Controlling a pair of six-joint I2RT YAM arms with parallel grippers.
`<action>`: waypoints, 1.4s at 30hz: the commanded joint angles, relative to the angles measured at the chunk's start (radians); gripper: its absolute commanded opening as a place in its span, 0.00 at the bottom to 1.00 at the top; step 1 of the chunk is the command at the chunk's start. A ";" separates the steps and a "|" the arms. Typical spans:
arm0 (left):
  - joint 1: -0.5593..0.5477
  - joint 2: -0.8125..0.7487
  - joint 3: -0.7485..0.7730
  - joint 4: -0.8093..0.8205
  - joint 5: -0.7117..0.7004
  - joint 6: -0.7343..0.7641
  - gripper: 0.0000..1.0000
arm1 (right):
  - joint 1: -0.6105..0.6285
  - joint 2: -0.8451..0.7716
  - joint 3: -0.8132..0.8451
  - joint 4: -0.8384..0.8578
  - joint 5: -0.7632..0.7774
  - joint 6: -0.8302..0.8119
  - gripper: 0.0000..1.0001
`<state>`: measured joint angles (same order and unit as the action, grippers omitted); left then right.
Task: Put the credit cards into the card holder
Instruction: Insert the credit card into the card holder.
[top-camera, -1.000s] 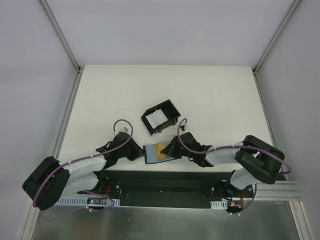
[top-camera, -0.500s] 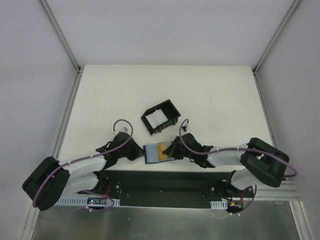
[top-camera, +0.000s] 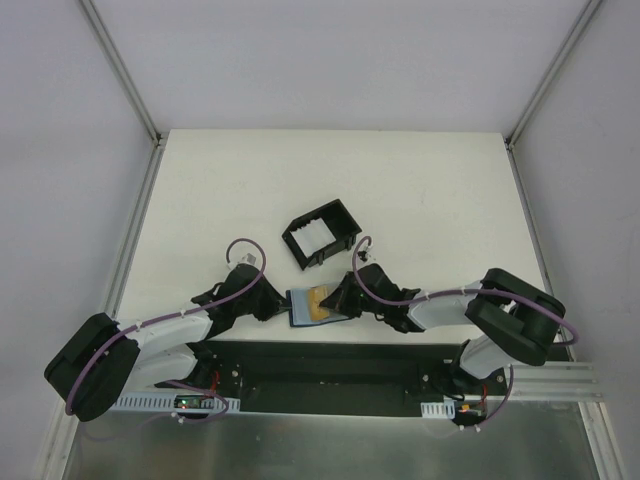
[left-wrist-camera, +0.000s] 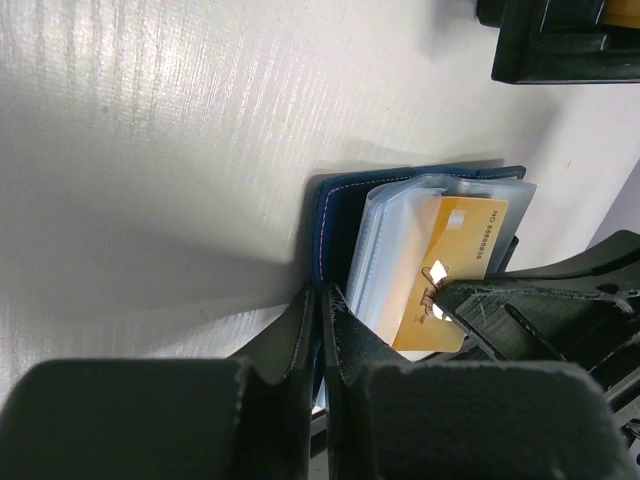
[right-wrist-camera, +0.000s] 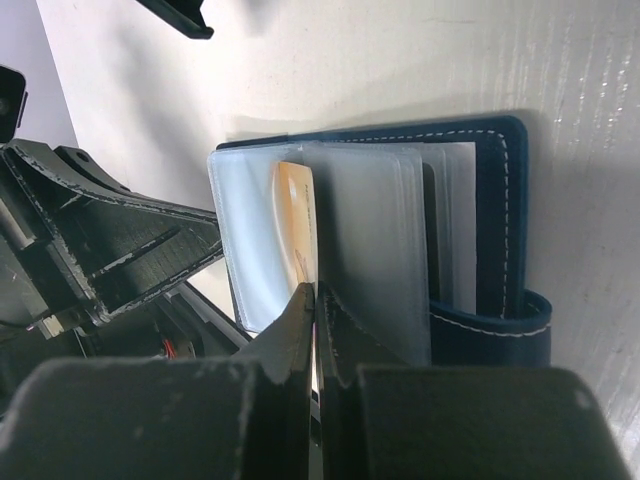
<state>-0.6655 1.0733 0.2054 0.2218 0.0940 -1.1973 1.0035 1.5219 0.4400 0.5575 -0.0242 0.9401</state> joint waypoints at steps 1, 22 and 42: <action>0.012 0.002 0.000 -0.061 -0.059 0.018 0.00 | 0.012 0.044 0.014 -0.034 -0.071 0.003 0.00; 0.014 -0.007 -0.003 -0.068 -0.043 0.030 0.00 | 0.009 -0.048 0.167 -0.401 0.106 -0.219 0.45; 0.014 0.023 0.017 -0.049 -0.023 0.056 0.00 | 0.055 0.078 0.264 -0.251 -0.020 -0.300 0.42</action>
<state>-0.6655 1.0763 0.2108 0.2218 0.0956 -1.1797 1.0534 1.5921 0.6956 0.2424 -0.0193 0.6659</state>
